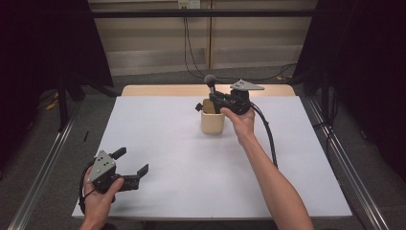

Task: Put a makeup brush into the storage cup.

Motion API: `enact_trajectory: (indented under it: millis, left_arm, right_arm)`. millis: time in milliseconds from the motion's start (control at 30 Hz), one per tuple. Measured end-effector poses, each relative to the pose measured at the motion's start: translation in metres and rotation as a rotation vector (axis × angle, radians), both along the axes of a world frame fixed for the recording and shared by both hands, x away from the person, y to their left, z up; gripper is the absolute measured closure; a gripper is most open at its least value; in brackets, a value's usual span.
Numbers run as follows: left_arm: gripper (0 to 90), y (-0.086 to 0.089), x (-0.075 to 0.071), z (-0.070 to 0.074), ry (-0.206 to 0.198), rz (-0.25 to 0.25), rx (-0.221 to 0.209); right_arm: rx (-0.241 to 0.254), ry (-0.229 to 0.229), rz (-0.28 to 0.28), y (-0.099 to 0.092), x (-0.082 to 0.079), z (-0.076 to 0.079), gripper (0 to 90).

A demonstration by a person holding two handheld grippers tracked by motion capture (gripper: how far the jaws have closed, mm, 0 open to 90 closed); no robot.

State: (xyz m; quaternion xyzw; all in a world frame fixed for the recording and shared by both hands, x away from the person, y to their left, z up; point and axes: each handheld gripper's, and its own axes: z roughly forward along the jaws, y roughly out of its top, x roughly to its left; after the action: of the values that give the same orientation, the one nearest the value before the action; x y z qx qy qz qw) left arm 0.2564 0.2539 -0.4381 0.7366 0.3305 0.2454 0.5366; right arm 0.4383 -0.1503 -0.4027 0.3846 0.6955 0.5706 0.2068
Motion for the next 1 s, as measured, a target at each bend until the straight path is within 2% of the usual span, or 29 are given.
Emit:
enact_trajectory:
  millis: [1000]
  left_arm:
    - [2.4,0.0,-0.001,0.0,-0.001,0.005,0.004]
  right_arm:
    - [0.001,0.067,0.009,-0.01,-0.002,-0.019,72.1]
